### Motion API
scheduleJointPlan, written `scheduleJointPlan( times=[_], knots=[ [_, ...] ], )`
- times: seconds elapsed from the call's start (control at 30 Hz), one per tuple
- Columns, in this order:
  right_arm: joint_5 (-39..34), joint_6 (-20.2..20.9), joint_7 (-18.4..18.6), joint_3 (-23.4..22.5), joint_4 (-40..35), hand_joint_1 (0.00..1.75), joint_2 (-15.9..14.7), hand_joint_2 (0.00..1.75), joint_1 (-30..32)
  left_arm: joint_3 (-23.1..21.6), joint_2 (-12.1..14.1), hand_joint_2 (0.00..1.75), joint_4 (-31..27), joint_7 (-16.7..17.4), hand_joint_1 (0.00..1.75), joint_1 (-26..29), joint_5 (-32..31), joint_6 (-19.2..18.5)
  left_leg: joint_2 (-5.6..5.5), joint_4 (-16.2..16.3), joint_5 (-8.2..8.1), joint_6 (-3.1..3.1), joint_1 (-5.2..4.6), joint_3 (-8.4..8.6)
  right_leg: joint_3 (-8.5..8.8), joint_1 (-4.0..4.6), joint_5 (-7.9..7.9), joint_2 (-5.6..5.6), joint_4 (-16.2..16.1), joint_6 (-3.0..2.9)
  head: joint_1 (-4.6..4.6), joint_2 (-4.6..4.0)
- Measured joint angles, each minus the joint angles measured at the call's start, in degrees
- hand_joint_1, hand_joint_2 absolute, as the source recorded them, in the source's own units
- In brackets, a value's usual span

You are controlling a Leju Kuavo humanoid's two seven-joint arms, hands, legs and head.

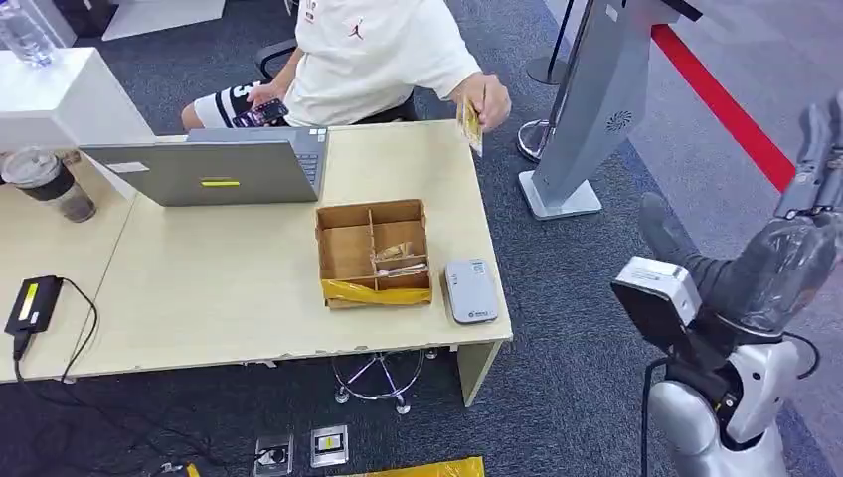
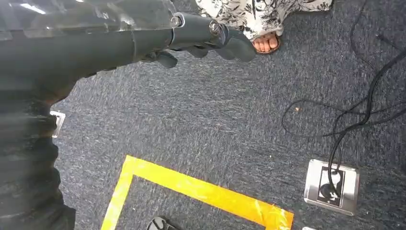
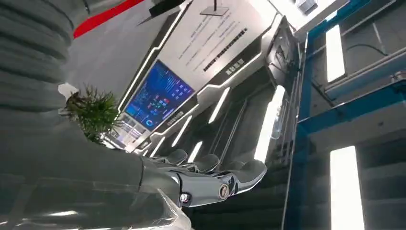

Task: Pass the card to the sensor for recognition and then transmit it.

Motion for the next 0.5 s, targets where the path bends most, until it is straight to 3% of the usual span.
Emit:
scheduleJointPlan(
  times=[0.3, 0.47, 0.5],
  knots=[
    [-0.64, 1.36, -0.33, 2.95, 0.00, 0.00, -0.79, 1.75, -0.36, 0.02, 0.02, 1.75, 0.02, 0.09, 0.00, 0.03, -0.18, -0.15, 0.01, 0.00, 0.00, 0.00, 0.00, -0.02, 0.02, 0.00, 0.00, 0.01, 0.01, 0.00, 0.02, 0.00],
    [-1.09, 16.36, -1.95, 9.63, 3.95, 0.00, -0.42, 1.75, -6.22, 0.00, 0.13, 1.75, 0.02, 1.66, 0.00, -0.59, -2.51, -1.51, 0.14, -0.01, 0.04, -0.05, 0.01, -0.02, -0.06, 0.01, 0.00, 0.12, 0.13, 0.00, 0.00, 0.00],
    [-1.33, 17.88, -2.06, 11.20, 5.68, 0.00, -0.13, 1.75, -7.39, 0.00, 0.13, 1.75, 0.02, 1.92, 0.00, -0.83, -2.82, -1.64, 0.07, -0.01, 0.06, -0.08, 0.01, -0.03, -0.05, 0.01, 0.00, 0.06, 0.13, 0.00, 0.04, 0.00]
  ],
)
